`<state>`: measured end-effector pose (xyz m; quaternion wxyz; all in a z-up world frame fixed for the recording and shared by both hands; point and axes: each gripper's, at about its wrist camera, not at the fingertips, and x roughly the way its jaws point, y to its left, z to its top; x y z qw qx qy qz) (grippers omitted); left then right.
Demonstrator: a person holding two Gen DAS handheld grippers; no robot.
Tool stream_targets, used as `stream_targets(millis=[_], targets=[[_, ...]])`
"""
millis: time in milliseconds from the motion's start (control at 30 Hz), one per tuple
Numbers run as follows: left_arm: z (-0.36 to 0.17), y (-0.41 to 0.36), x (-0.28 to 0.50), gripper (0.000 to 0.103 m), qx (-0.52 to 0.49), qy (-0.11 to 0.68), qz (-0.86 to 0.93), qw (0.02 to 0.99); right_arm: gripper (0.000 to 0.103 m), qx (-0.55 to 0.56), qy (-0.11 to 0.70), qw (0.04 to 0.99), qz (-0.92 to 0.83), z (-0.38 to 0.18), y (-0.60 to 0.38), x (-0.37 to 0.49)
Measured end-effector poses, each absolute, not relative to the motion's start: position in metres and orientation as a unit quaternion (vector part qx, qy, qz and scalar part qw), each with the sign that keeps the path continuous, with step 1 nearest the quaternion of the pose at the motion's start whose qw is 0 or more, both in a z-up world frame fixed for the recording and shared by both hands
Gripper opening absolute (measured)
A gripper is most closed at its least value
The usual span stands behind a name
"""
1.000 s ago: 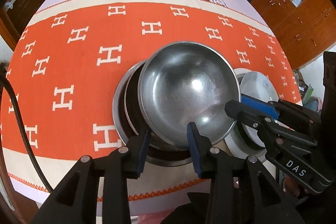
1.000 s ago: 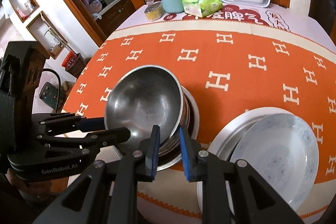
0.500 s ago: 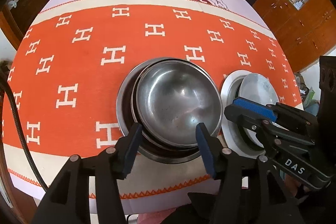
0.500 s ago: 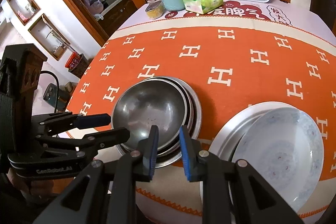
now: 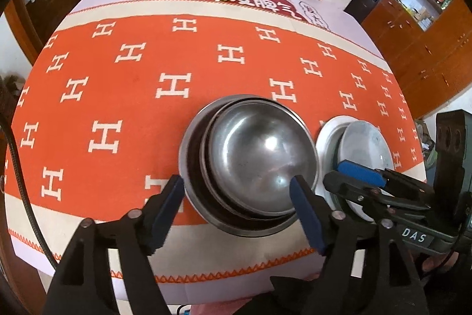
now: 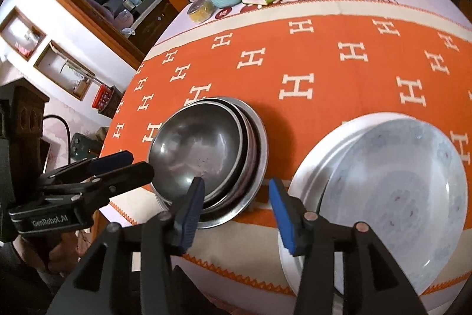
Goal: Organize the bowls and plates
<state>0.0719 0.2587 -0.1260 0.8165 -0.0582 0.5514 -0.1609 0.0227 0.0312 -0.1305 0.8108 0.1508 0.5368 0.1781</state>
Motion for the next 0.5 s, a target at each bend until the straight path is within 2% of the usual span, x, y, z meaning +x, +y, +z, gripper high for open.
stream_targets(millis=[100, 500], targets=[[-0.133, 0.263, 0.077, 0.078, -0.063, 0.563, -0.153, 0.81, 0.048, 0.165, 0.548, 0.8, 0.179, -0.137, 0.03, 0.027], [-0.174, 0.275, 0.101, 0.079, -0.112, 0.627, -0.145, 0.757, 0.051, 0.202, 0.59, 0.757, 0.196, -0.162, 0.034, 0.046]])
